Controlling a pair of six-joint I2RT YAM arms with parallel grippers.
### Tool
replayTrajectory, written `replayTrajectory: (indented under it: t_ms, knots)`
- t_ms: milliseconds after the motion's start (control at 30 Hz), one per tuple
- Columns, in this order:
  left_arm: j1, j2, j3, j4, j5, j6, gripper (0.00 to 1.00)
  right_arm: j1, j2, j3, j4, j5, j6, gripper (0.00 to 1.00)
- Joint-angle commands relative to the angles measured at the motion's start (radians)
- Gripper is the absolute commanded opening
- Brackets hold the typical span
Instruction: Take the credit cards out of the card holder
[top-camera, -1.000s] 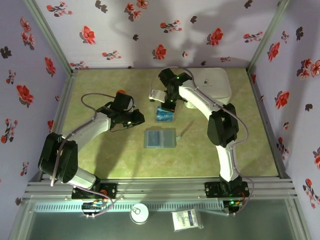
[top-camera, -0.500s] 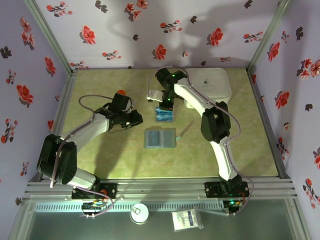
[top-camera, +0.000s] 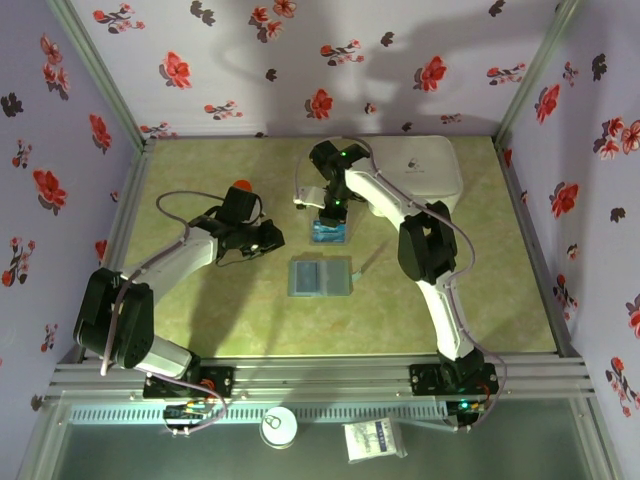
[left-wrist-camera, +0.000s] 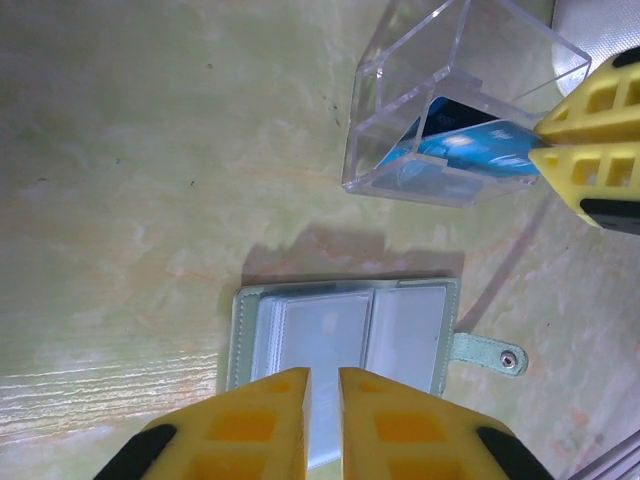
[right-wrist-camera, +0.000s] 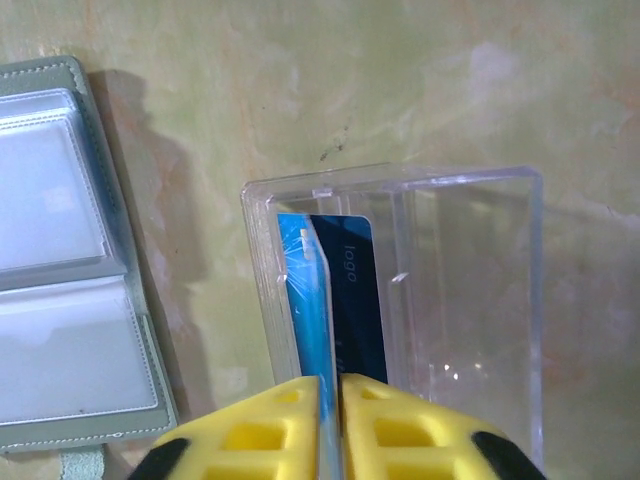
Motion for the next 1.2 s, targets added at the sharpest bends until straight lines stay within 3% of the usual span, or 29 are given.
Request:
replayTrajectory:
  t_ms: [0, 333, 733, 967, 1167]
  knots:
    - [0.008, 0.003, -0.003, -0.022, 0.002, -0.005, 0.14, -0.005, -0.015, 0.01, -0.008, 0.049, 0.016, 0.19]
    - [0.005, -0.009, -0.037, -0.01, 0.025, -0.014, 0.13, 0.015, -0.194, -0.219, 0.238, 0.071, 0.239, 0.23]
    - [-0.051, -0.023, -0.129, 0.049, 0.025, -0.039, 0.11, 0.155, -0.446, -0.681, 0.664, 0.215, 0.878, 0.31]
    - [-0.065, -0.019, -0.152, 0.061, 0.023, -0.026, 0.1, 0.203, -0.578, -0.912, 0.83, 0.226, 1.287, 0.32]
    - [-0.086, 0.025, -0.153, 0.09, 0.05, -0.034, 0.05, 0.202, -0.675, -1.078, 0.952, 0.185, 1.523, 0.3]
